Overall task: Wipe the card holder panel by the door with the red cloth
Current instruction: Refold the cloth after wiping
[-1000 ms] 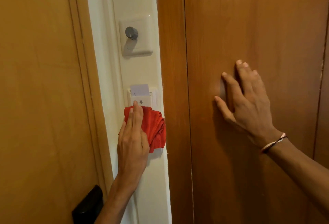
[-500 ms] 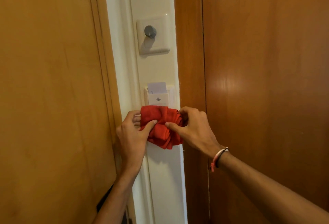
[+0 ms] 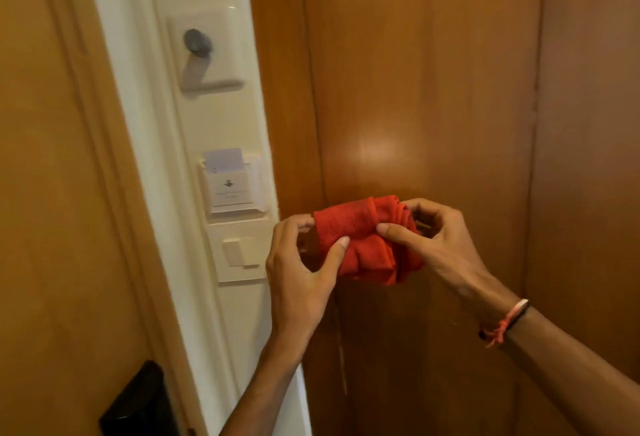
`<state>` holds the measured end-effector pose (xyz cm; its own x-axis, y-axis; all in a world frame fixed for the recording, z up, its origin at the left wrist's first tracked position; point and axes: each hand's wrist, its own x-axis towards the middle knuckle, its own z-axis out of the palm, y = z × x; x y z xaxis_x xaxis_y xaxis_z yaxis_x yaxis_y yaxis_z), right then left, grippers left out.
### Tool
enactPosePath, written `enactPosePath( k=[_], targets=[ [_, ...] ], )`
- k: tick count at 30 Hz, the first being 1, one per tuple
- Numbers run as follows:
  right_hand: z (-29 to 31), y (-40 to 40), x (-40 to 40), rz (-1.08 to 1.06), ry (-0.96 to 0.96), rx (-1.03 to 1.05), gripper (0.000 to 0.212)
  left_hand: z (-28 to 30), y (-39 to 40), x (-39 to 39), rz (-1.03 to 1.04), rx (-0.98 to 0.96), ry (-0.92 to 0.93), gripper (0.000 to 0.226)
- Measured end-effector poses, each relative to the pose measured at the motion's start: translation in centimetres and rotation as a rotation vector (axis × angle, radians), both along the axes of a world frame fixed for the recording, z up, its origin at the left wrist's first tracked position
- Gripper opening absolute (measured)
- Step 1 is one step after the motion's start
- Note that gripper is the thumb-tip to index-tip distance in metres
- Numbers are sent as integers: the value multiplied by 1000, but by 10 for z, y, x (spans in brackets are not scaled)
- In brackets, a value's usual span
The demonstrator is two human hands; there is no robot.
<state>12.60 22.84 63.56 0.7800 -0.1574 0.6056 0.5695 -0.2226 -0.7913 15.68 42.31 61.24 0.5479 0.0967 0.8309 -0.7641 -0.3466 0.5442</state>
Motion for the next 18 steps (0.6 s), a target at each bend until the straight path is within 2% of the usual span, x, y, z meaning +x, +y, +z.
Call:
enactPosePath(
  k=[4, 6, 11, 14, 18],
  targets=[
    [-25, -74, -34, -73, 44, 54, 19, -13, -76, -7, -433, -11, 201, 33],
    [-43, -114, -57, -143, 72, 51, 19, -29, -121, -13, -586, -30, 292, 32],
    [-97, -203, -117, -346, 209, 67, 15, -85, -231, -40, -818, 13, 477, 33],
    [-151, -265, -158, -481, 345, 128, 15, -137, -301, -65, -953, 104, 650, 37],
    [-237, -330, -203, -630, 595, 245, 18, -219, -376, -99, -990, 250, 911, 45]
  ],
)
